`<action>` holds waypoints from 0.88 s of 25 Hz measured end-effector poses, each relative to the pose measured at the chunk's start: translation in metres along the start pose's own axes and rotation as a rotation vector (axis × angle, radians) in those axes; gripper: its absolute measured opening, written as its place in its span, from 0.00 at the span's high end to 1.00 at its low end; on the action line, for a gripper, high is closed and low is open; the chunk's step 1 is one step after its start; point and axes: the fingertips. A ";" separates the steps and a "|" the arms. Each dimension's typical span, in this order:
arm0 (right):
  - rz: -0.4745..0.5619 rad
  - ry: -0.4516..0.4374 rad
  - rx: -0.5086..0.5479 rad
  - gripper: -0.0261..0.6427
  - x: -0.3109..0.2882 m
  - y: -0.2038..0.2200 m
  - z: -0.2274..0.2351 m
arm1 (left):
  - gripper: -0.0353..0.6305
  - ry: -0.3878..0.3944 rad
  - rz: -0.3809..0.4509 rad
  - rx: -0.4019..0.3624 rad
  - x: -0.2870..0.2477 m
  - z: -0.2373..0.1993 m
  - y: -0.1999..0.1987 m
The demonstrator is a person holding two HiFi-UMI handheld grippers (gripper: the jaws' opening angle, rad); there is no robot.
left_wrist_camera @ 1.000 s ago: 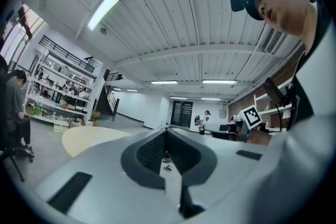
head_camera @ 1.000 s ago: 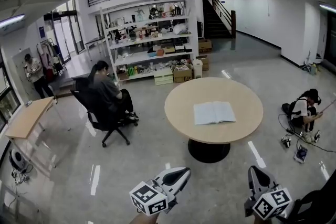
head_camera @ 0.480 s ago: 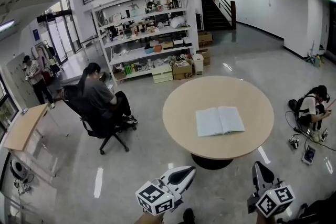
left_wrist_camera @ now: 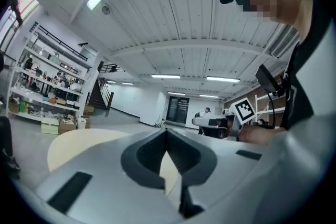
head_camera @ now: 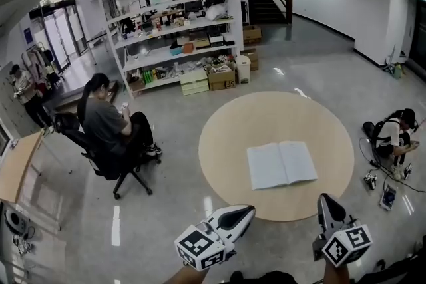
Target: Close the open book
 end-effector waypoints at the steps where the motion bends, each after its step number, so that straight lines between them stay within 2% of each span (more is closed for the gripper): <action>1: -0.007 0.002 0.004 0.96 -0.010 -0.001 0.004 | 0.96 -0.003 -0.006 0.006 -0.006 -0.010 0.001; 6: -0.005 -0.016 -0.006 0.96 -0.076 -0.010 0.028 | 0.96 -0.031 0.006 0.057 -0.042 -0.069 -0.009; 9: -0.007 -0.051 0.008 0.96 -0.113 -0.018 0.044 | 0.96 -0.034 0.010 0.038 -0.074 -0.092 -0.022; 16: -0.046 -0.157 0.029 0.96 -0.195 -0.037 0.085 | 0.96 -0.152 -0.015 0.065 -0.140 -0.162 -0.027; 22: -0.070 -0.201 0.025 0.96 -0.246 -0.045 0.112 | 0.96 -0.215 -0.028 0.071 -0.175 -0.202 -0.033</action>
Point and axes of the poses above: the fingertips, and each gripper's own axes: x backward along the fingers, z to its right, y out of its underside, and after that the axes turned 4 degrees about -z, right-handed
